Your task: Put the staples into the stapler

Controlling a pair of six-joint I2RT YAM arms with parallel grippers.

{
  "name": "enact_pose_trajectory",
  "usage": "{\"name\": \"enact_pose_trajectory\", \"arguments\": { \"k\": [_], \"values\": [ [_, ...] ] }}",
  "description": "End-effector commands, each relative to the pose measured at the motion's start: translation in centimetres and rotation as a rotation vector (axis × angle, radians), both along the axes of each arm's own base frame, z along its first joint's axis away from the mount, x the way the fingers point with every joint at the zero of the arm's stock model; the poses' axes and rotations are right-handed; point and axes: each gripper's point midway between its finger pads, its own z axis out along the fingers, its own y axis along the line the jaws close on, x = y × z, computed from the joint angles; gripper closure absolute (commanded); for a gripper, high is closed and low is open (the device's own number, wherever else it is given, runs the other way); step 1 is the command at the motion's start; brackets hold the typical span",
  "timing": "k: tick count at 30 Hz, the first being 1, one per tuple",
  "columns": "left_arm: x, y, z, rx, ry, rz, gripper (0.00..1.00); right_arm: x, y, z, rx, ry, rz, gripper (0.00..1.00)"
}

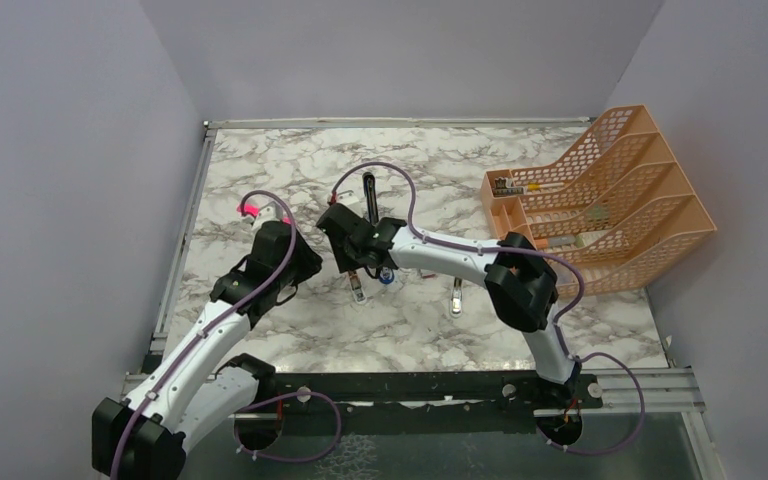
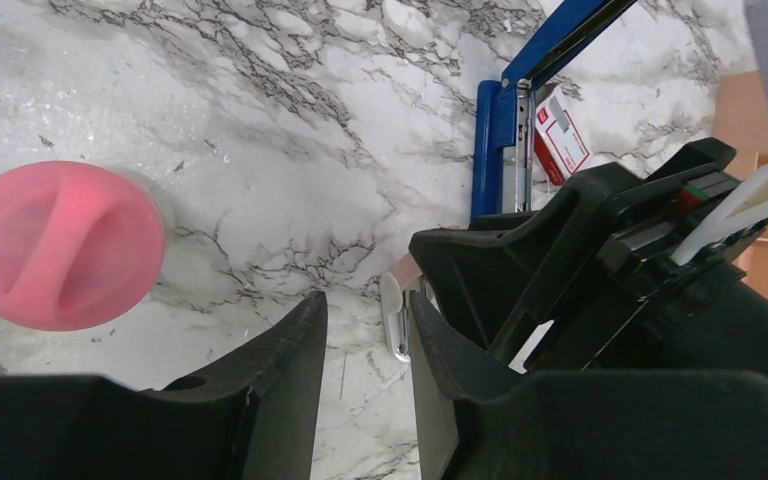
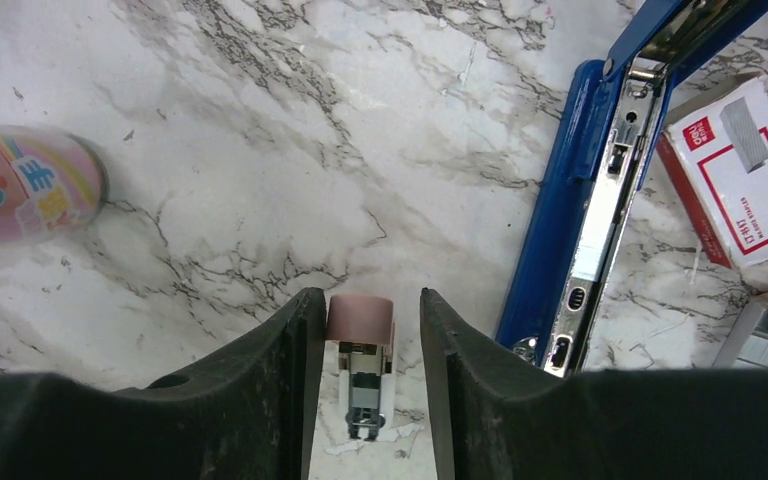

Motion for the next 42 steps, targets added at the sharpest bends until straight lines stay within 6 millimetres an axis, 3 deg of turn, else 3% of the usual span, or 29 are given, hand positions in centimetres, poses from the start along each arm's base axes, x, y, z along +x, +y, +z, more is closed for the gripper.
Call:
{"name": "enact_pose_trajectory", "arguments": {
  "k": [1,7,13,24,29,42],
  "values": [
    [-0.2,-0.1,-1.1,-0.007,0.028,-0.003,0.65,0.8,0.1,-0.2,-0.006,-0.006,0.01,0.57],
    [-1.0,-3.2,-3.1,-0.107,0.065,-0.147,0.66,1.0,0.2,0.5,0.025,-0.016,0.027,0.7],
    [-2.3,-7.1,-5.6,-0.258,0.126,-0.322,0.74,0.9,0.1,1.2,0.05,-0.027,0.016,0.73],
    [-3.6,-8.4,-10.0,-0.288,0.241,-0.363,0.76,0.1,-0.5,1.3,0.067,0.0,0.002,0.73],
    [-3.9,-8.3,-11.3,-0.284,0.272,-0.347,0.86,-0.8,-0.6,1.4,0.085,0.032,0.014,0.73],
    [-3.6,-7.7,-12.7,-0.251,0.301,-0.306,0.91,-4.6,-1.7,0.2,0.077,0.117,0.056,0.73]
  ]
}}
